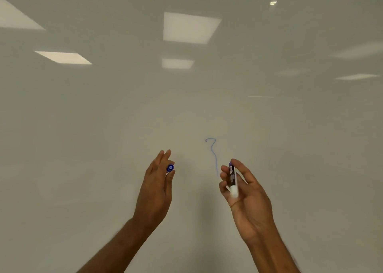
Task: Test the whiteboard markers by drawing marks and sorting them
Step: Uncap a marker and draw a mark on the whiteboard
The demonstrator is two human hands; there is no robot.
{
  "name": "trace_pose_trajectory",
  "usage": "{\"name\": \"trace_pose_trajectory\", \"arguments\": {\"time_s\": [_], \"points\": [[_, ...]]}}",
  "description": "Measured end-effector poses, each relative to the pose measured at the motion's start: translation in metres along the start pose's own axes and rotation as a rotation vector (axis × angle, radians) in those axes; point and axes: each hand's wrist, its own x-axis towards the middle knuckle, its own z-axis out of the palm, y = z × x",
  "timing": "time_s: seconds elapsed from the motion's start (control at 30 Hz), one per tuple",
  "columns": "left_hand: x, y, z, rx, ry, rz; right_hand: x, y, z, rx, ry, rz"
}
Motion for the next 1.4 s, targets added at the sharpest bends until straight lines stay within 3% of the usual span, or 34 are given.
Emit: {"name": "trace_pose_trajectory", "arguments": {"time_s": [0.27,0.43,0.6,0.77,0.93,1.03,1.13,1.27,1.4], "points": [[0.036,-0.019,0.039,0.129,0.034,0.129,0.051,-0.008,0.002,-0.402,0.114,-0.348],[0.051,-0.029,0.05,0.29,0.103,0.407,0.089,-0.001,0.0,-0.512,0.179,-0.507],[0.055,-0.049,0.061,0.335,0.124,0.459,0.113,0.008,0.001,-0.703,0.09,-0.558],[0.055,-0.051,0.067,0.339,0.162,0.47,0.119,0.013,-0.012,-0.767,0.107,-0.64],[0.056,-0.049,0.069,0.324,0.173,0.458,0.099,0.027,-0.053,-0.851,0.129,-0.613],[0.055,-0.041,0.065,0.329,0.136,0.45,0.083,0.033,-0.08,-0.928,0.133,-0.498],[0.047,-0.025,0.056,0.239,0.081,0.279,0.06,0.028,-0.086,-0.851,0.151,-0.37],[0.018,0.012,0.038,-0.166,0.053,-0.127,0.02,0.022,-0.057,-0.716,0.017,-0.362],[0.009,0.045,0.015,-0.957,0.027,-0.637,-0.005,0.027,-0.028,-0.669,-0.215,-0.276]]}}
